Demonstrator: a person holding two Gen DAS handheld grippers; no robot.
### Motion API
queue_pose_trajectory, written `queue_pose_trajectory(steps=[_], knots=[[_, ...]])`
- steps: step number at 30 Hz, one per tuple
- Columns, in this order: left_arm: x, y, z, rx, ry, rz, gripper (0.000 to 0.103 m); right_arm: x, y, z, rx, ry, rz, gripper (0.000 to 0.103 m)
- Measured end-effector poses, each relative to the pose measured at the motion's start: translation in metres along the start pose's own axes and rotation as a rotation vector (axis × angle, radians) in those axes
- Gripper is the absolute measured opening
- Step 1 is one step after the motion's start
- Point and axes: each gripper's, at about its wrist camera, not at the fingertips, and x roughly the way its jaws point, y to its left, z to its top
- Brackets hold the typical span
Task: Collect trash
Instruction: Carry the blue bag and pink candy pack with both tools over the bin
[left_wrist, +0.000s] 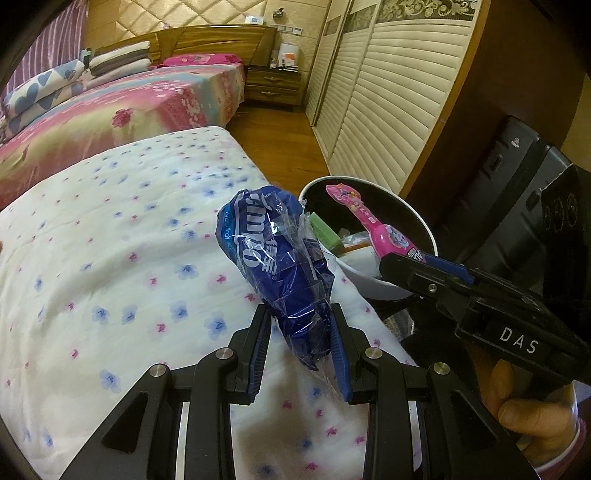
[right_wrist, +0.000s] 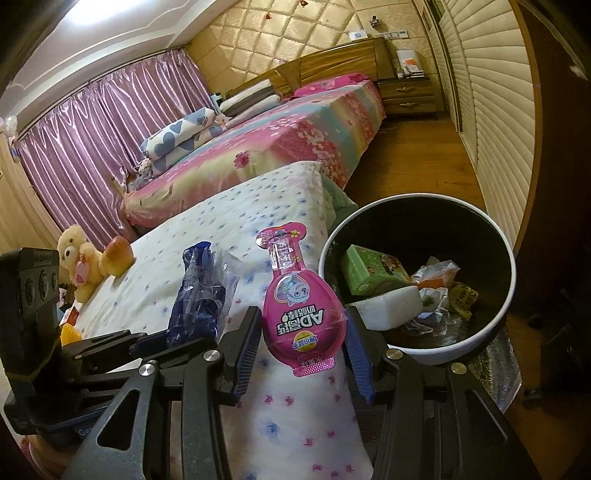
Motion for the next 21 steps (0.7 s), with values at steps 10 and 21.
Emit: queue_pose_trajectory(steps=[10, 21], knots=[[0.005, -0.012, 0.007, 0.024, 0.003, -0.007, 0.030, -0.002, -0.008, 0.000, 0.015, -0.001, -0.009, 0.046], [0.012, -0.018, 0.012, 0.042, 0.008, -0.013, 0.030, -0.005, -0.015, 0.001, 0.028, -0.007, -0.015, 0.046]])
